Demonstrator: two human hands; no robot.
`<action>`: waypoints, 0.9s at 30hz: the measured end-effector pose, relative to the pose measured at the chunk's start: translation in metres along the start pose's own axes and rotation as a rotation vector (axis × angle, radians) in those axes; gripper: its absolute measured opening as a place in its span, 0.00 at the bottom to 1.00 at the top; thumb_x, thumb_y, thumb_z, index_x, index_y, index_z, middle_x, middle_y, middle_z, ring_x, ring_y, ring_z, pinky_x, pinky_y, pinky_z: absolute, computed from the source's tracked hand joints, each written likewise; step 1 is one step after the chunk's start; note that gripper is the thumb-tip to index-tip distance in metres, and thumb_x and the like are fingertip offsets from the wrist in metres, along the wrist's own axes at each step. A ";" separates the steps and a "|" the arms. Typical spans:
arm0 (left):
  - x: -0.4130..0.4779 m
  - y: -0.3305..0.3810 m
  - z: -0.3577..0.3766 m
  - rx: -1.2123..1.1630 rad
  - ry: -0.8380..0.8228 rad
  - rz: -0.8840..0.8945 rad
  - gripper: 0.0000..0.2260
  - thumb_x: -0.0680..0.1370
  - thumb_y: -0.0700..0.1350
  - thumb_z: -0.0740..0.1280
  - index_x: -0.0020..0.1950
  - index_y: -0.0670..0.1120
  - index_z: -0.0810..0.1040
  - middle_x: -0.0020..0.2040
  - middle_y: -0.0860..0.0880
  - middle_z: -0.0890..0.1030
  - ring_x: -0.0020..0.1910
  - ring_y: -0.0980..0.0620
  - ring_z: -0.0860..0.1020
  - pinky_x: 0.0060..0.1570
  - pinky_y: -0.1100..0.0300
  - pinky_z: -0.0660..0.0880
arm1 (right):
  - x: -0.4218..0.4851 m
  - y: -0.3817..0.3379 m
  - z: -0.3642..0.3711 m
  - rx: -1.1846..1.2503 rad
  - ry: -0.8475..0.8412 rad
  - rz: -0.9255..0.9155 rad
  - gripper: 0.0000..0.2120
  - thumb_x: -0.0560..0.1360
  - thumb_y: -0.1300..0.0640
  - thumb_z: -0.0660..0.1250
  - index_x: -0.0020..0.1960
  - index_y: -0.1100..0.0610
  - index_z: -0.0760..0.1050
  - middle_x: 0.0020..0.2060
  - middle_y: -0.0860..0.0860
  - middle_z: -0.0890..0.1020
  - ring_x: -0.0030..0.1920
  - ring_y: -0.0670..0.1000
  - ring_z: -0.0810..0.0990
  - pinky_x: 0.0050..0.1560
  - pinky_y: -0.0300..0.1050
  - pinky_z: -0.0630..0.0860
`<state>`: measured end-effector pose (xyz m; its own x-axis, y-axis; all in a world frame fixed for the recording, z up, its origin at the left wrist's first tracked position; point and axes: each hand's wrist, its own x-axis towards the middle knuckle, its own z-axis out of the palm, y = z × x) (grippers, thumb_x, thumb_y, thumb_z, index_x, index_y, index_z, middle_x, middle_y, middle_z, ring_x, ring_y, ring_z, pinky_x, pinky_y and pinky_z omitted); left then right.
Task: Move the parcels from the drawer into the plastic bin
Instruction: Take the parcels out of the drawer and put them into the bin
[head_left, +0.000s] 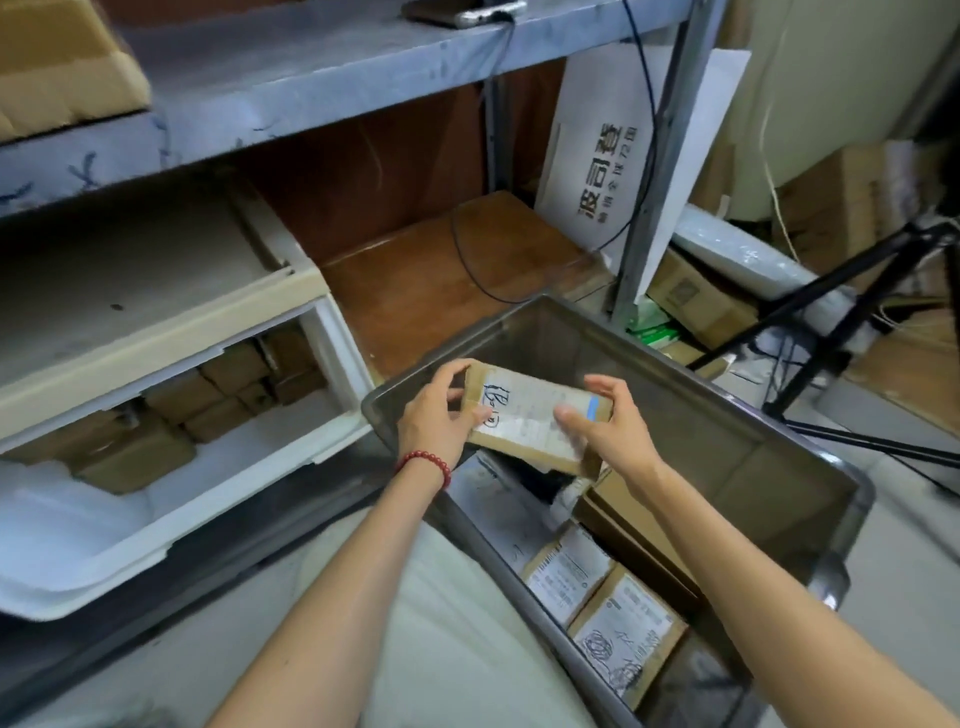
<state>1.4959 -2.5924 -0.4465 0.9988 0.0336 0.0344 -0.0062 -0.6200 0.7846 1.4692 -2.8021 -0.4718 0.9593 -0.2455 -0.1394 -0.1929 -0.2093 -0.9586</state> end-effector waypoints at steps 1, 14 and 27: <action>0.002 0.001 0.008 0.043 -0.040 0.019 0.22 0.73 0.48 0.73 0.64 0.61 0.71 0.54 0.53 0.80 0.48 0.53 0.80 0.52 0.55 0.78 | 0.000 0.010 -0.001 -0.008 0.003 0.037 0.27 0.72 0.49 0.75 0.66 0.49 0.68 0.62 0.47 0.73 0.61 0.49 0.74 0.63 0.49 0.72; 0.033 -0.028 0.058 0.409 -0.353 -0.025 0.27 0.79 0.49 0.65 0.73 0.63 0.56 0.59 0.47 0.75 0.53 0.43 0.77 0.52 0.49 0.77 | 0.006 0.086 0.008 0.113 0.072 0.374 0.27 0.69 0.42 0.75 0.61 0.52 0.71 0.48 0.46 0.83 0.46 0.50 0.82 0.50 0.52 0.81; 0.058 -0.064 0.068 0.507 -0.513 -0.146 0.20 0.73 0.61 0.69 0.52 0.50 0.65 0.49 0.50 0.76 0.46 0.50 0.76 0.39 0.57 0.70 | 0.014 0.124 0.050 0.113 -0.033 0.548 0.35 0.71 0.43 0.72 0.71 0.58 0.64 0.60 0.54 0.77 0.57 0.56 0.80 0.62 0.54 0.76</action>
<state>1.5579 -2.6038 -0.5370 0.8853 -0.1500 -0.4402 0.0277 -0.9278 0.3720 1.4690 -2.7844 -0.6045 0.7315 -0.2600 -0.6303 -0.6433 0.0434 -0.7644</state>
